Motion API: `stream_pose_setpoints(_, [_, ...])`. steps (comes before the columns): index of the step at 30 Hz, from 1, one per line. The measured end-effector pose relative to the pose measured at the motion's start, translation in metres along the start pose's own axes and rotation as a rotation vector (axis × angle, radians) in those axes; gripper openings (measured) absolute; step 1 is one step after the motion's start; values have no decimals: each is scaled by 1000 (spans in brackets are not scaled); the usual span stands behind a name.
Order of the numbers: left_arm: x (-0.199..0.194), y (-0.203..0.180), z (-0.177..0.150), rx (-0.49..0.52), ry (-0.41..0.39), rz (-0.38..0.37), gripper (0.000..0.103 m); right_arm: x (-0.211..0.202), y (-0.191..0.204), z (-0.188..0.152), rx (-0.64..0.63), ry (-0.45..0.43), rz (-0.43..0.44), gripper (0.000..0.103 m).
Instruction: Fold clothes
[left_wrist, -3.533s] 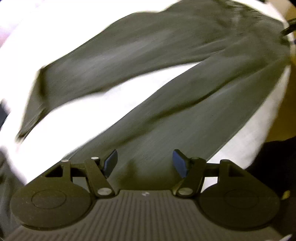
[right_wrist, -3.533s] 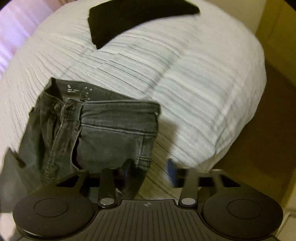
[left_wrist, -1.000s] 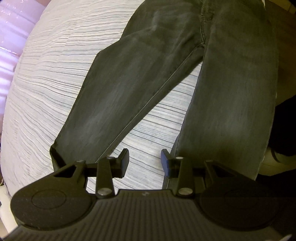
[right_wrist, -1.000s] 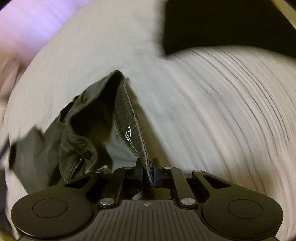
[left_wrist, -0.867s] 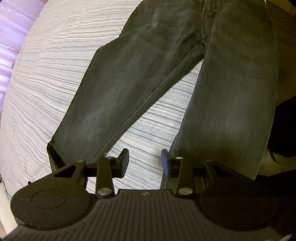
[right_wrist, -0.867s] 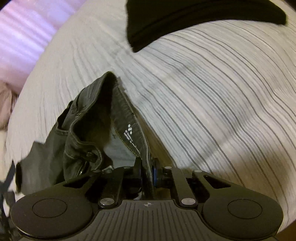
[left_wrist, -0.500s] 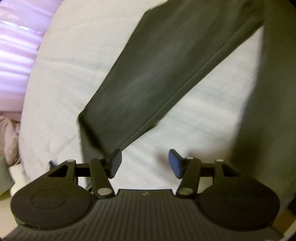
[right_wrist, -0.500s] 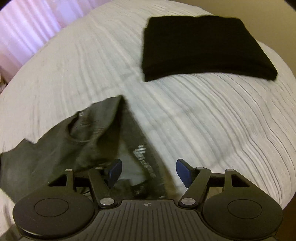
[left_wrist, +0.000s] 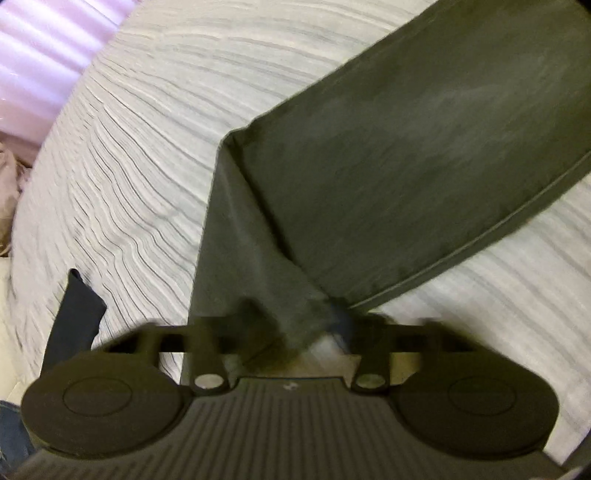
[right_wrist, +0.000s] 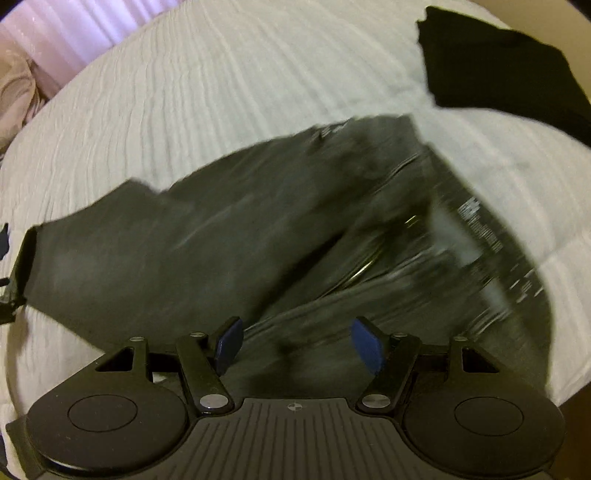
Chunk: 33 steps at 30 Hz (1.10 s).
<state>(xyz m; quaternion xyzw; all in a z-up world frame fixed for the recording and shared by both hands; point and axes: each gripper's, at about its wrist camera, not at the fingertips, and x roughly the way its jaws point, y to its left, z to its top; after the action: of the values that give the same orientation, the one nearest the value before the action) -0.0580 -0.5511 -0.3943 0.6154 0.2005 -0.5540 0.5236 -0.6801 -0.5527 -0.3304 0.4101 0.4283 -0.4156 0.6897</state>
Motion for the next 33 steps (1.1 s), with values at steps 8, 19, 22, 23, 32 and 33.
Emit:
stream_pose_setpoints(8, [-40, 129, 6, -146, -105, 261, 15, -4, 66, -10, -3, -25, 19, 69])
stream_pose_setpoints(19, [-1, 36, -71, 462, -140, 189, 48, 8, 129, -21, -65, -12, 55, 69])
stream_pose_setpoints(22, [26, 5, -82, 626, -158, 213, 48, 14, 135, -30, -73, 9, 47, 69])
stream_pose_setpoints(23, [35, -2, -84, 668, -164, 231, 48, 16, 137, -33, -77, 15, 44, 69])
stream_pose_setpoints(32, [25, 21, -68, 525, -169, 274, 3, 5, 142, -58, -66, 27, -28, 69])
stream_pose_setpoints(33, [7, 22, -73, 503, -170, 276, 3, 1, 143, -59, -68, 20, -29, 69])
